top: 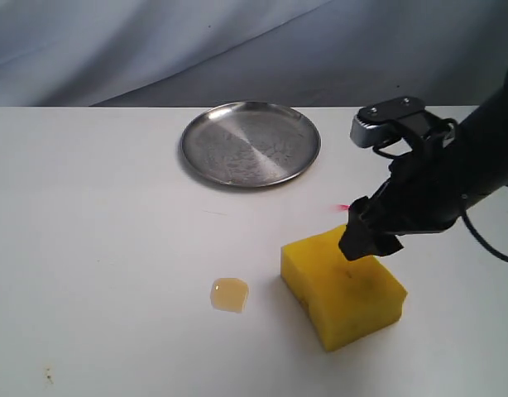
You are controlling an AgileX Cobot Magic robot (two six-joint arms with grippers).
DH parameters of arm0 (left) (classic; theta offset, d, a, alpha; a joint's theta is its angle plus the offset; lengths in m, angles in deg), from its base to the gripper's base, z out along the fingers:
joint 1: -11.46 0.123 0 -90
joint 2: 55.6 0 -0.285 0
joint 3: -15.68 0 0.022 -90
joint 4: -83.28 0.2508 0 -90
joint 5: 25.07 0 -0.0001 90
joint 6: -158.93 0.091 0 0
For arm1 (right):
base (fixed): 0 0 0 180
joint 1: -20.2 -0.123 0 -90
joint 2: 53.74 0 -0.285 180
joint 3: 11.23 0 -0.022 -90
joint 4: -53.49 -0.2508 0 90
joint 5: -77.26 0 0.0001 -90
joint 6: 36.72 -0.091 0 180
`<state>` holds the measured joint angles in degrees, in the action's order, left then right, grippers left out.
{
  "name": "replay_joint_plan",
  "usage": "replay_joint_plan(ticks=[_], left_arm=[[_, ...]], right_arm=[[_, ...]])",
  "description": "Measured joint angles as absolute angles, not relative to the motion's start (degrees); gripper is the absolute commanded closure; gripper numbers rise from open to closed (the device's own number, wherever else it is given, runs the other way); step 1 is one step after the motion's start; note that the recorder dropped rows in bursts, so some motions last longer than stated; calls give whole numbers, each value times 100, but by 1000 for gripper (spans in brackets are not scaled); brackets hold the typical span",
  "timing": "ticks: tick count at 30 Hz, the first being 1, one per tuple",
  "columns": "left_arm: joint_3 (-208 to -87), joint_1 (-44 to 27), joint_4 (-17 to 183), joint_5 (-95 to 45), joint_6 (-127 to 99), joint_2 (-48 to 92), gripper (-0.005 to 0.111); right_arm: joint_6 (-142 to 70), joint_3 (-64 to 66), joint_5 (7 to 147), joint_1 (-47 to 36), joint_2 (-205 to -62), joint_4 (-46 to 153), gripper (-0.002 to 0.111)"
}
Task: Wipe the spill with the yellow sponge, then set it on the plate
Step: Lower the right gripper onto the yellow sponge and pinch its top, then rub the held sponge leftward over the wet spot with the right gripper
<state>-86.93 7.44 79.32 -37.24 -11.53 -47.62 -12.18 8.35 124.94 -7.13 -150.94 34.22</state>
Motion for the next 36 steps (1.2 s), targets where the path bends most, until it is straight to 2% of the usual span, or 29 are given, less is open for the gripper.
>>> replay_joint_plan(ticks=[10,13,15,21,22,31,36], left_arm=[[-8693,744,7932,-3724,-1153,-4762,107],[-8693,744,7932,-3724,-1153,-4762,107],[-8693,744,7932,-3724,-1153,-4762,107],[-8693,744,7932,-3724,-1153,-4762,107],[-8693,744,7932,-3724,-1153,-4762,107],[-8693,744,7932,-3724,-1153,-4762,107],[-8693,744,7932,-3724,-1153,-4762,107]], right_arm=[[-1322,703,11765,-713,-16389,3684,31],[-1355,677,11673,-713,-16668,3682,35],[-1395,641,11673,-713,-16800,3643,46],[-1480,581,11865,-725,-17068,3396,105],[-1480,571,11881,-725,-17094,3383,108],[-1514,631,11995,-887,-16599,3233,108],[-1665,426,12046,-1549,-16233,2944,108]])
